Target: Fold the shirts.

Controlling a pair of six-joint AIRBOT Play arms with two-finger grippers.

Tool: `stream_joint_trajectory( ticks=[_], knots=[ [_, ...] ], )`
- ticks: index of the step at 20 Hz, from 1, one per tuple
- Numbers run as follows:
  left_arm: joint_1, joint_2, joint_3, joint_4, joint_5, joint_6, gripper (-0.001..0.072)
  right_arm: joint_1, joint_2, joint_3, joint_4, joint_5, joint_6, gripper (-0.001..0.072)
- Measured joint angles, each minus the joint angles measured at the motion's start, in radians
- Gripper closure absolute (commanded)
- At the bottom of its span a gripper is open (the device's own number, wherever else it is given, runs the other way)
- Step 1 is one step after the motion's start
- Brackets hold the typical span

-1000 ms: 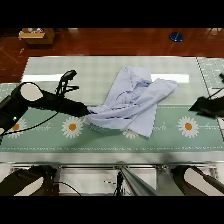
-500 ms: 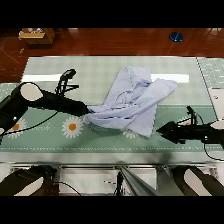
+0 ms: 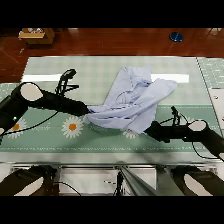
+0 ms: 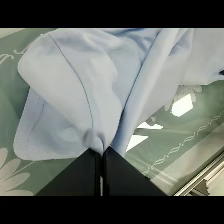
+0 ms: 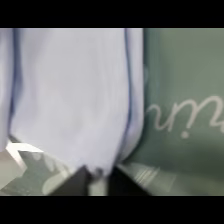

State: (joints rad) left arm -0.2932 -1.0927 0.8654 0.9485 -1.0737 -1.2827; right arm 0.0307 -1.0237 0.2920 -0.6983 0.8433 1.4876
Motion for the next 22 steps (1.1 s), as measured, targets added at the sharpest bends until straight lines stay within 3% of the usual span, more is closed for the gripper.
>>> stream_joint_trajectory(
  ticks=[4, 7, 16, 22],
  knots=[
    [0.011, 0.003, 0.001, 0.0, 0.003, 0.012, 0.0687, 0.036, -0.015, 0.031, 0.084, -0.054, -0.051, 0.0693],
    [0.046, 0.025, 0.048, 0.001, 0.013, 0.016, 0.0687, 0.0, 0.049, 0.16, 0.149, 0.015, -0.119, 0.0693],
    [0.12, 0.183, 0.642, 0.0, 0.171, 0.019, 0.0688, -0.224, 0.266, 0.981, 0.185, 0.129, -0.154, 0.0694],
    [0.124, 0.285, 1.002, -0.003, 0.212, 0.019, 0.0688, -0.27, 0.285, 1.397, 0.025, 0.138, -0.049, 0.0694]
  ],
)
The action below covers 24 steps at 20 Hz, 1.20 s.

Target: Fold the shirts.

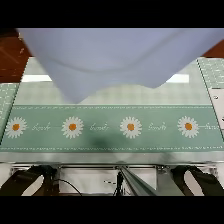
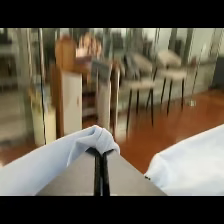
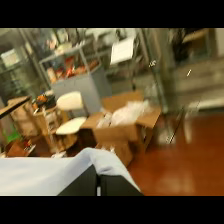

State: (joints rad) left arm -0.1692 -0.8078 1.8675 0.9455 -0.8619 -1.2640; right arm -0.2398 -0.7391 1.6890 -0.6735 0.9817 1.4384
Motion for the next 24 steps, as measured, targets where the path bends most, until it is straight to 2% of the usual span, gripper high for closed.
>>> stream_joint_trajectory(
  ticks=[3, 7, 13, 16, 19, 21, 24],
  knots=[
    [0.0, 0.069, 0.065, -0.016, -0.023, -0.007, 0.0688, -0.005, 0.002, 0.121, -0.039, 0.032, 0.052, 0.0694],
    [0.0, 0.133, 0.094, -0.026, -0.169, -0.095, 0.0688, -0.008, 0.002, 0.215, -0.082, 0.16, 0.117, 0.0693],
    [0.0, 0.143, 0.034, 0.019, -0.498, -0.287, 0.0688, -0.008, -0.021, 0.251, -0.312, 0.575, 0.166, 0.0694],
    [0.0, 0.139, -0.122, 0.042, -0.578, -0.324, 0.0688, -0.007, -0.069, 0.224, -0.408, 0.736, 0.157, 0.0694],
    [0.0, 0.111, -0.339, 0.055, -0.547, -0.311, 0.0687, -0.006, -0.164, 0.162, -0.449, 0.805, 0.134, 0.0694],
    [0.0, 0.07, -0.474, 0.057, -0.46, -0.282, 0.0687, -0.006, -0.254, 0.127, -0.463, 0.808, 0.116, 0.0694],
    [0.0, -0.034, -0.605, 0.043, -0.288, -0.215, 0.0688, -0.006, -0.415, 0.101, -0.462, 0.729, 0.097, 0.0694]
  ],
)
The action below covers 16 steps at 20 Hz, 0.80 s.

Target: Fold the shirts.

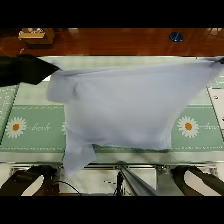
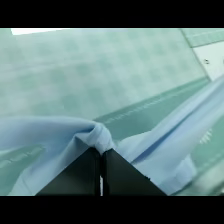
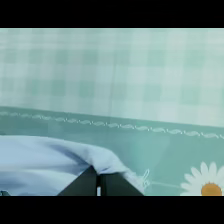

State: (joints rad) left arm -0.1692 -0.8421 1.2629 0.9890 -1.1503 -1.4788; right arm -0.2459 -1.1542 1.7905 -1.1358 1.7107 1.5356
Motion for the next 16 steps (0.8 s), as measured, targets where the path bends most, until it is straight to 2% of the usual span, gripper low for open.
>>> stream_joint_trajectory(
  ticks=[7, 10, 12, 13, 14, 15, 16],
  knots=[
    [0.0, -0.323, -0.076, -0.242, 0.401, 0.239, 0.0687, 0.0, -0.299, -0.013, 0.159, -0.391, -0.02, 0.0693],
    [0.0, -0.433, -0.082, -0.319, 0.521, 0.288, 0.0687, 0.008, -0.396, -0.014, 0.195, -0.513, -0.017, 0.0693],
    [0.0, -0.497, -0.084, -0.345, 0.545, 0.304, 0.0682, 0.022, -0.456, -0.014, 0.2, -0.543, -0.017, 0.0691],
    [0.0, -0.528, -0.084, -0.351, 0.542, 0.31, 0.0614, 0.032, -0.484, -0.014, 0.197, -0.549, -0.018, 0.0653],
    [0.0, -0.555, -0.084, -0.357, 0.534, 0.314, 0.0526, 0.041, -0.51, -0.014, 0.195, -0.556, -0.021, 0.0548],
    [0.0, -0.574, -0.084, -0.362, 0.521, 0.317, 0.0412, 0.049, -0.529, -0.014, 0.194, -0.56, -0.024, 0.0488],
    [0.006, -0.588, -0.084, -0.367, 0.505, 0.32, 0.0321, 0.053, -0.544, -0.014, 0.193, -0.563, -0.027, 0.0398]
  ],
)
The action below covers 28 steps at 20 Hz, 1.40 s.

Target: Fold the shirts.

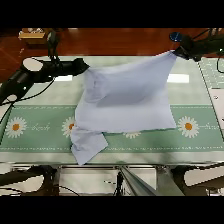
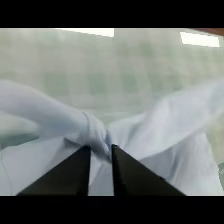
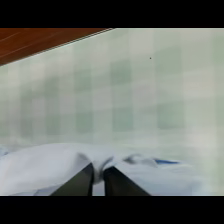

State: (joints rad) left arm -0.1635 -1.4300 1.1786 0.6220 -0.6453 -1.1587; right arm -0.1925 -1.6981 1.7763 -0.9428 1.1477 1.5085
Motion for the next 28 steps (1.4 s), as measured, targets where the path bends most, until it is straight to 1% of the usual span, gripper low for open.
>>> stream_joint_trajectory(
  ticks=[1, 2, 3, 5, 7, 9, 10, 11, 12, 14, 18, 21, 23, 28],
  knots=[
    [0.011, -0.008, 0.002, -0.002, -0.018, 0.001, 0.022, -0.001, -0.005, 0.0, 0.0, 0.0, -0.006, 0.0339],
    [0.032, -0.011, 0.011, -0.002, -0.047, 0.002, 0.0194, -0.009, -0.004, 0.0, 0.0, 0.003, -0.019, 0.0336],
    [0.062, -0.012, 0.023, -0.005, -0.084, 0.003, 0.0194, -0.022, 0.005, 0.0, -0.004, 0.019, -0.034, 0.0336],
    [0.151, -0.003, 0.057, -0.005, -0.205, 0.004, 0.0195, -0.071, 0.043, 0.0, -0.032, 0.087, -0.082, 0.0346],
    [0.265, 0.014, 0.08, 0.018, -0.383, -0.041, 0.0195, -0.127, 0.086, -0.003, -0.134, 0.217, -0.129, 0.044],
    [0.368, 0.05, 0.064, 0.1, -0.57, -0.097, 0.0195, -0.193, 0.138, -0.051, -0.237, 0.311, -0.13, 0.0433],
    [0.41, 0.079, 0.029, 0.144, -0.645, -0.109, 0.0195, -0.226, 0.164, -0.094, -0.269, 0.329, -0.13, 0.0385],
    [0.444, 0.114, -0.017, 0.182, -0.701, -0.118, 0.0195, -0.26, 0.189, -0.151, -0.288, 0.343, -0.13, 0.0277],
    [0.473, 0.154, -0.08, 0.208, -0.744, -0.123, 0.0195, -0.29, 0.21, -0.211, -0.28, 0.353, -0.143, 0.0221],
    [0.505, 0.223, -0.219, 0.245, -0.777, -0.115, 0.0195, -0.346, 0.24, -0.349, -0.219, 0.36, -0.184, 0.0184],
    [0.531, 0.282, -0.465, 0.276, -0.806, -0.067, 0.0195, -0.4, 0.266, -0.593, -0.077, 0.367, -0.29, 0.0185],
    [0.531, 0.295, -0.581, 0.272, -0.817, -0.016, 0.0194, -0.411, 0.271, -0.713, -0.036, 0.352, -0.346, 0.0186],
    [0.52, 0.296, -0.629, 0.269, -0.787, 0.014, 0.0194, -0.415, 0.273, -0.76, -0.025, 0.338, -0.373, 0.0186],
    [0.448, 0.297, -0.671, 0.259, -0.671, 0.039, 0.0195, -0.418, 0.274, -0.799, -0.005, 0.324, -0.402, 0.0186]
  ],
)
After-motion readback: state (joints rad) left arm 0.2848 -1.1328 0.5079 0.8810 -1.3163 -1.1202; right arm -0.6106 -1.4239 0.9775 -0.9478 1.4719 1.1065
